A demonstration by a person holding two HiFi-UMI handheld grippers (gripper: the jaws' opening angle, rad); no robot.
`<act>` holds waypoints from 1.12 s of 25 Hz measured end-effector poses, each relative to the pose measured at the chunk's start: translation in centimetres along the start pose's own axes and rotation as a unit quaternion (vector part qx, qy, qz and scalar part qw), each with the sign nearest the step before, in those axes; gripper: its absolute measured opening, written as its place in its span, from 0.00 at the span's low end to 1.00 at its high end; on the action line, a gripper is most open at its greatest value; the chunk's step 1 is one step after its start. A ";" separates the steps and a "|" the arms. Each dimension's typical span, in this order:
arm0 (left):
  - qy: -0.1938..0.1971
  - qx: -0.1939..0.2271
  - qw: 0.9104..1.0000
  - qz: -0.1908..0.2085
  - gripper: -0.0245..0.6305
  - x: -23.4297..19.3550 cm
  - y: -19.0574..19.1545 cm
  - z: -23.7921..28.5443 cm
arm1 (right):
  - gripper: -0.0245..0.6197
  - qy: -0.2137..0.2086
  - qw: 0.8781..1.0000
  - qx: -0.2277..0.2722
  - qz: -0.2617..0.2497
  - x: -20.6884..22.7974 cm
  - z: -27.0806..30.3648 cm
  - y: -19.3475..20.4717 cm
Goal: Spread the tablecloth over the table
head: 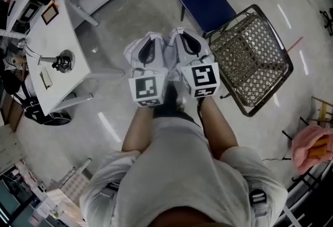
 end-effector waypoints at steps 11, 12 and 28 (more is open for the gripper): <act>0.013 -0.024 0.999 -0.024 0.07 -3.7 0.2 9.7 | 0.05 0.024 1.000 -0.018 0.004 4.8 8.6 1.4; 0.016 -0.025 0.999 -0.028 0.07 -4.1 0.2 10.3 | 0.05 0.028 0.999 -0.021 0.003 5.1 9.1 1.5; 0.050 -0.017 0.997 -0.050 0.07 -0.8 -1.3 16.9 | 0.05 0.042 0.998 -0.041 0.009 12.0 11.2 0.8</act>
Point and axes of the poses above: the fingertips, and each gripper's own axes: z forward along the fingers, x to its right, y out of its underside, the point moved 3 cm from there along -z, backward along the fingers, and after that the axes turned 12 degrees about -z, right-handed, at the moved point
